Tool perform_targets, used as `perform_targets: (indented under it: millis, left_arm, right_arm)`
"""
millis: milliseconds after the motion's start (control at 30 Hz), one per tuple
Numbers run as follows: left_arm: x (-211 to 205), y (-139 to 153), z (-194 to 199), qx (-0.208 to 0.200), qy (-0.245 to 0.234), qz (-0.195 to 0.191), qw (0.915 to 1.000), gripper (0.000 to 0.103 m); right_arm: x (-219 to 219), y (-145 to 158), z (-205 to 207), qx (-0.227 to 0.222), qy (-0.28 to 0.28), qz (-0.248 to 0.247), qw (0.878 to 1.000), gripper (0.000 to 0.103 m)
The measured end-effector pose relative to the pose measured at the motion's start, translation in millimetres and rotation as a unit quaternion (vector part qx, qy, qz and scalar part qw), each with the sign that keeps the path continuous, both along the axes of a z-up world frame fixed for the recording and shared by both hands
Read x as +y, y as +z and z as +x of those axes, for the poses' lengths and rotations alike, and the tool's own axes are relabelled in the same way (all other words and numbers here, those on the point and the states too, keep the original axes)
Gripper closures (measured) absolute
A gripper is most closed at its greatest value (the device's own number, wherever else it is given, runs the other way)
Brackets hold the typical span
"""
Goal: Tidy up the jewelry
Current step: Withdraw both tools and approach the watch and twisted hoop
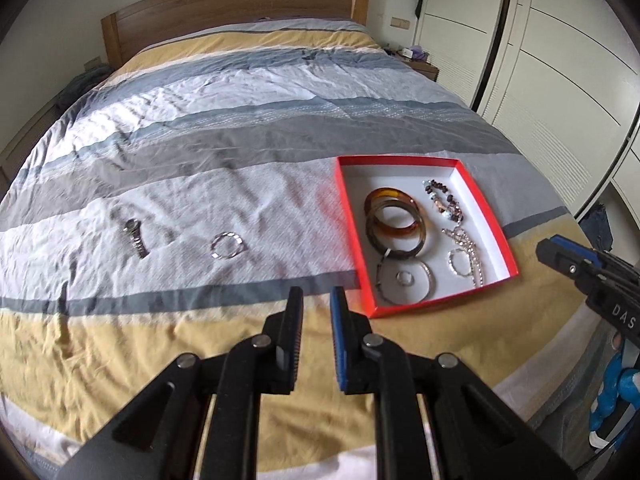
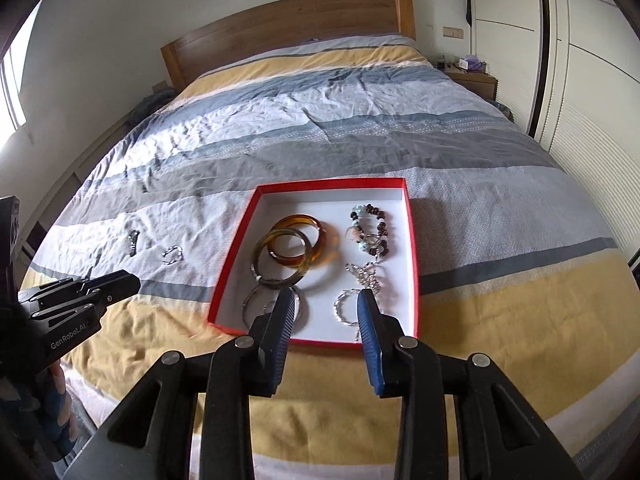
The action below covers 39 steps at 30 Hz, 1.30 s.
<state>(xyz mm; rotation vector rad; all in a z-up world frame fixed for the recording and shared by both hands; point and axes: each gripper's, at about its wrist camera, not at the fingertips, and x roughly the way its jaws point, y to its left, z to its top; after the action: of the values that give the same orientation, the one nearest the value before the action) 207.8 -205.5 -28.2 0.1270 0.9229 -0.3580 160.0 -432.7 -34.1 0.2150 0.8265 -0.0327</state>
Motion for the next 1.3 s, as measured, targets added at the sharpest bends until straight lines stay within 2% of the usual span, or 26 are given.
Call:
perform_targets:
  millis: [167, 300, 367, 433, 533, 767, 1100, 1200, 1300]
  left_arm:
    - [47.3, 18.7, -38.6, -0.019, 0.037, 0.012, 0.999, 0.09]
    - [80.7, 32.7, -68.6, -0.028, 0.067, 0.004, 0.9974, 0.089]
    - [96.0, 39.9, -82.8, -0.035, 0.08, 0.0, 0.9961, 0.086]
    - [109.1, 46.9, -98.0, -0.045, 0.093, -0.003, 0.9947, 0.078]
    - [127.0, 57.5, -118.6, -0.059, 0.11, -0.005, 0.9922, 0.077]
    - [158.6, 80.7, -162.8, -0.098, 0.137, -0.017, 0.9855, 0.077]
    - [178.7, 97.8, -202.0, -0.128, 0.151, -0.034, 0.9796, 0.076]
    - [187.4, 101.1, -209.1, -0.134, 0.16, -0.04, 0.9771, 0.068]
    - [192.3, 103.7, -213.6, -0.144, 0.167, -0.041, 0.9745, 0.067]
  right_arm:
    - [33.6, 22.4, -31.0, -0.018, 0.014, 0.004, 1.0, 0.069]
    - [62.1, 37.8, -55.9, -0.032, 0.028, 0.006, 0.999, 0.064]
    - [75.7, 45.0, -65.3, -0.039, 0.035, 0.001, 0.999, 0.064]
    - [88.7, 51.7, -76.4, -0.045, 0.041, -0.001, 0.998, 0.063]
    - [107.6, 60.2, -93.0, -0.053, 0.048, -0.004, 0.997, 0.063]
    - [143.5, 79.9, -129.9, -0.072, 0.064, -0.007, 0.995, 0.059]
    - [188.7, 100.2, -166.3, -0.098, 0.096, -0.03, 0.99, 0.058]
    - [199.9, 103.9, -171.8, -0.107, 0.106, -0.032, 0.988, 0.058]
    - [208.2, 106.7, -174.4, -0.116, 0.115, -0.035, 0.986, 0.058]
